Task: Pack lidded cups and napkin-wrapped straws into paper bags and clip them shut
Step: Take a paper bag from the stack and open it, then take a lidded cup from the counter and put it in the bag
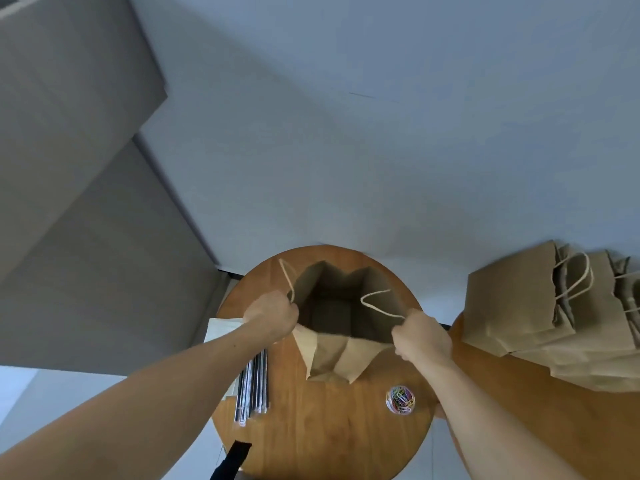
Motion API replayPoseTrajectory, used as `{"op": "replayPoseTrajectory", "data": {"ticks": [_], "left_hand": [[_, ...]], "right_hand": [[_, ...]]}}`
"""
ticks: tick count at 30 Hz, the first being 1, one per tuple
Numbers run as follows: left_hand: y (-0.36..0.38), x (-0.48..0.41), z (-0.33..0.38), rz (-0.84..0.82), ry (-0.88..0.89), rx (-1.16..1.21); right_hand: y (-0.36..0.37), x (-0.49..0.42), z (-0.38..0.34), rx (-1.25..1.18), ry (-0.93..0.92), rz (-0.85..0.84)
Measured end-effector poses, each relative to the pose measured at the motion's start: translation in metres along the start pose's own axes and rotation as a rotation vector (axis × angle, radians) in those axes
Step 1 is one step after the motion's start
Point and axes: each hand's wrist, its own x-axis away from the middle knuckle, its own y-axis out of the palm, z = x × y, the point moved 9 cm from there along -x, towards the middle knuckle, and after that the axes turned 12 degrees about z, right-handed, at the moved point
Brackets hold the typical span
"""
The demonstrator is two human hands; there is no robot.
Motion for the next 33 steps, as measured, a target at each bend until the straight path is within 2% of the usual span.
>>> {"op": "replayPoseTrajectory", "data": {"ticks": [5,10,13,15,18,21,23,25,29,33], "left_hand": [[0.044,0.011,0.027,-0.164,0.073,0.142],[0.052,0.012,0.031,-0.384,0.154,0.168],[0.043,0.012,0.034,-0.537,0.208,0.163],[0.032,0.009,0.036,-0.566,0.241,0.145],[0.009,-0.006,0.039,-0.433,0.292,0.055],[-0.025,-0.024,0.042,-0.183,0.325,-0.017],[-0.044,-0.032,0.037,-0.088,0.292,-0.011],[-0.057,-0.035,0.025,-0.034,0.244,-0.011],[-0.075,-0.034,-0.02,0.032,0.13,0.013],[-0.081,-0.029,-0.075,0.022,0.022,0.018]], "right_hand": [[0.019,0.022,-0.029,-0.172,-0.142,-0.1],[0.037,0.031,-0.02,-0.227,-0.084,-0.303],[0.031,0.028,-0.022,-0.301,-0.077,-0.367],[0.021,0.026,-0.027,-0.333,-0.101,-0.401],[-0.004,0.016,-0.04,-0.32,-0.17,-0.34],[-0.053,0.004,-0.074,-0.365,-0.249,-0.093],[-0.084,0.005,-0.108,-0.454,-0.308,0.045],[-0.102,0.014,-0.149,-0.516,-0.398,0.103],[-0.091,0.04,-0.232,-0.493,-0.585,0.033],[-0.026,0.06,-0.275,-0.345,-0.588,-0.176]]}}
